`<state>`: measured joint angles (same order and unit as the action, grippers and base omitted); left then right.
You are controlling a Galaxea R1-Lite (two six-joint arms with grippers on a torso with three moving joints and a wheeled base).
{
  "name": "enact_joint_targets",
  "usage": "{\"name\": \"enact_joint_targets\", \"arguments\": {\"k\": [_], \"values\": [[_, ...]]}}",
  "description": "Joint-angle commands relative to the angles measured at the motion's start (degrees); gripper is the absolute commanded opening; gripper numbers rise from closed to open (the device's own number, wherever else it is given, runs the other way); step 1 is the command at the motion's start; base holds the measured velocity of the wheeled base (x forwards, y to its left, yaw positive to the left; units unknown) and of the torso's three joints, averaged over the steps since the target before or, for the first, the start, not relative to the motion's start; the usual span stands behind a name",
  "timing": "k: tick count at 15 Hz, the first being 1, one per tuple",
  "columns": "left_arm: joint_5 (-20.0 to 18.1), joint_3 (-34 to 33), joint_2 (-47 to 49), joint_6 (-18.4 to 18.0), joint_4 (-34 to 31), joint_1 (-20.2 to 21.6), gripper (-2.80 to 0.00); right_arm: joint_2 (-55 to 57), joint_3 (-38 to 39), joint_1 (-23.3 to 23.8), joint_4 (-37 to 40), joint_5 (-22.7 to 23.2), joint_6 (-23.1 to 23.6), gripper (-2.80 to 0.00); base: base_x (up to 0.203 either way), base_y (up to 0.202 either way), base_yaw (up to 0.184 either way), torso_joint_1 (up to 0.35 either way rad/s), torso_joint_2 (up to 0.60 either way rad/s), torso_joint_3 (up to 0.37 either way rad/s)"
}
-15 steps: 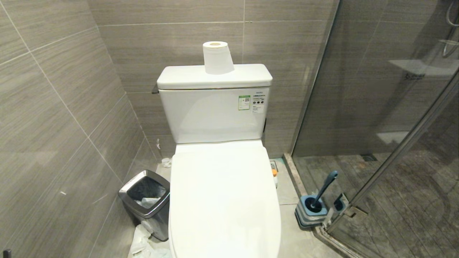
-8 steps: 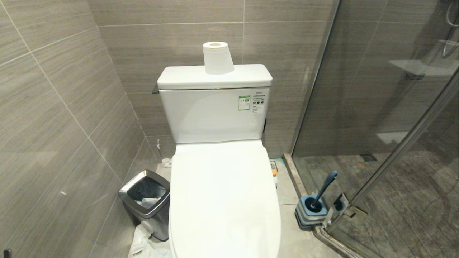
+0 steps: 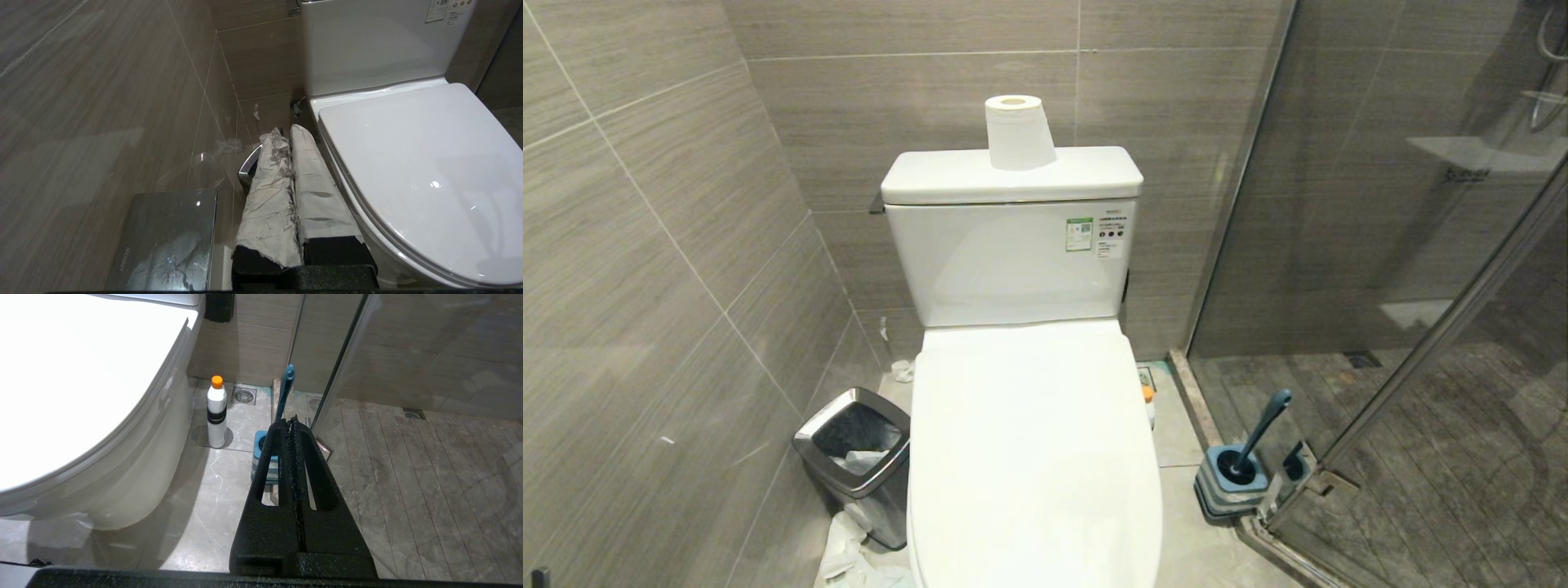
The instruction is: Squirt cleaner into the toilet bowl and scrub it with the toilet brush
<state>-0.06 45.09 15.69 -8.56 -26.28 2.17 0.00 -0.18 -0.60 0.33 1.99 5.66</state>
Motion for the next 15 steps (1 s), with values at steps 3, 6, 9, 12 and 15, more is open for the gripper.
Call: {"name": "enact_joint_targets", "arguments": {"k": [3,6,9,12,15], "values": [[0.60,-4.09,-7.57,-0.30,-0.38,-1.56,-2.80,0.09,0.01,-0.02,0.02,0.03,0.05,-2.80,0.000,0.000,0.000,0.000,0.00,0.000],[0.72,-10.18,-14.75,-1.55,-0.21,-1.82,-2.80,0.09,0.01,-0.02,0.02,0.03,0.05,-2.80,0.000,0.000,0.000,0.000,0.00,0.000],[2.02,-16.32,-15.67,-1.99,3.25,-1.99,-2.80,0.09,0.01,-0.02,0.02,0.03,0.05,-2.80,0.000,0.000,0.000,0.000,0.00,0.000],[2.94,-22.72,-15.69,-2.05,5.21,-2.00,-2.80,0.09,0.01,-0.02,0.02,0.03,0.05,-2.80,0.000,0.000,0.000,0.000,0.00,0.000],[3.22,-29.99,-15.69,-0.97,8.37,-2.00,-2.80,0.09,0.01,-0.02,0.02,0.03,0.05,-2.80,0.000,0.000,0.000,0.000,0.00,0.000]]}}
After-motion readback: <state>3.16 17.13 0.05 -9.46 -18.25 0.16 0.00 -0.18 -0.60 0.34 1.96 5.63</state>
